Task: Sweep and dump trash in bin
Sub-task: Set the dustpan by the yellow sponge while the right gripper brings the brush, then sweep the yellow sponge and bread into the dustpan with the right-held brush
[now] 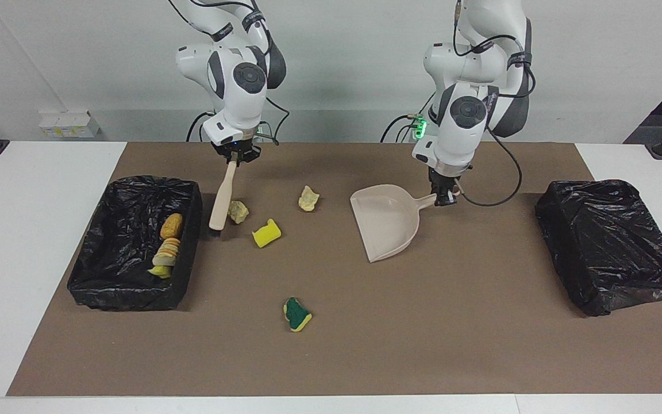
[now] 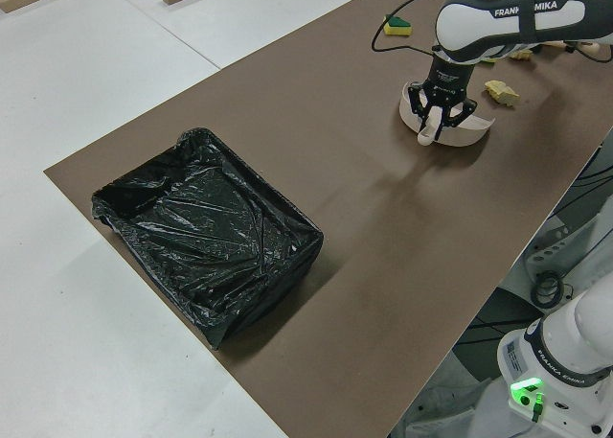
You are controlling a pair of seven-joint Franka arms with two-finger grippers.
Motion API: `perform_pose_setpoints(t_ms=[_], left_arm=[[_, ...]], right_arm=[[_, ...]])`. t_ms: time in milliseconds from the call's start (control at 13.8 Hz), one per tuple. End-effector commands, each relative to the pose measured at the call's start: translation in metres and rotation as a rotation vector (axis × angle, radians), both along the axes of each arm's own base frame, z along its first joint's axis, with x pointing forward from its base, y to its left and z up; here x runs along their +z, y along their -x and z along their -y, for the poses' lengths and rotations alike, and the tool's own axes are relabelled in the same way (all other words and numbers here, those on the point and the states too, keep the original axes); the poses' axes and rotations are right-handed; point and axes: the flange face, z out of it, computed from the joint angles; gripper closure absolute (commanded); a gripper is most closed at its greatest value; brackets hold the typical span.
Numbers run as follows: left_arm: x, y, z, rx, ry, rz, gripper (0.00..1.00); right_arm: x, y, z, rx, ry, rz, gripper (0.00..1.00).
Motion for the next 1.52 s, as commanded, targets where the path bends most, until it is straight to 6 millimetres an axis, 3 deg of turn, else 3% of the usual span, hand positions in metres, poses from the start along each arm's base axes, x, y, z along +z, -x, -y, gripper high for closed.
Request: perform_pose_setpoints(t_ms=[0, 145, 363, 508, 653, 799, 1016, 1162, 1307, 1452], left_arm=[[-0.003, 0.03, 0.008, 0.011, -0.026, 0.013, 1.0], [0.0, 0.043, 0.026, 0.051, -0.036, 0.022, 1.0], [-0.006, 0.06, 0.047, 0.089, -0.056, 0.024, 1.0], [-0.01, 0.059, 0.049, 0.089, -0.049, 0.03, 1.0], [-0.017, 0.055, 0.051, 0.085, -0.039, 0.038, 1.0], [-0.018, 0.049, 0.051, 0.086, -0.02, 0.058, 1.0], [-0.019, 0.035, 0.044, 0.08, 0.013, 0.09, 1.0], [-0.021, 0.022, 0.033, 0.061, 0.025, 0.097, 1.0], [-0.021, 0.018, 0.025, 0.058, 0.024, 0.093, 1.0], [-0.012, 0.016, 0.025, 0.005, 0.029, 0.092, 1.0]], right_arm=[[-0.019, -0.011, -0.047, 0.033, -0.102, -0.03, 1.0], [-0.015, -0.022, -0.095, 0.022, -0.173, -0.052, 1.0], [-0.024, -0.02, -0.164, -0.016, -0.196, -0.056, 1.0], [-0.023, -0.013, -0.204, -0.045, -0.266, -0.042, 1.0], [-0.008, -0.008, -0.234, -0.054, -0.342, -0.056, 1.0], [-0.003, -0.004, -0.245, -0.041, -0.35, -0.059, 1.0], [0.013, 0.018, -0.258, -0.016, -0.352, -0.067, 1.0], [0.043, 0.016, -0.239, -0.006, -0.347, -0.075, 1.0], [0.071, 0.001, -0.203, 0.007, -0.344, -0.094, 1.0], [0.079, -0.029, -0.174, 0.036, -0.343, -0.09, 1.0]])
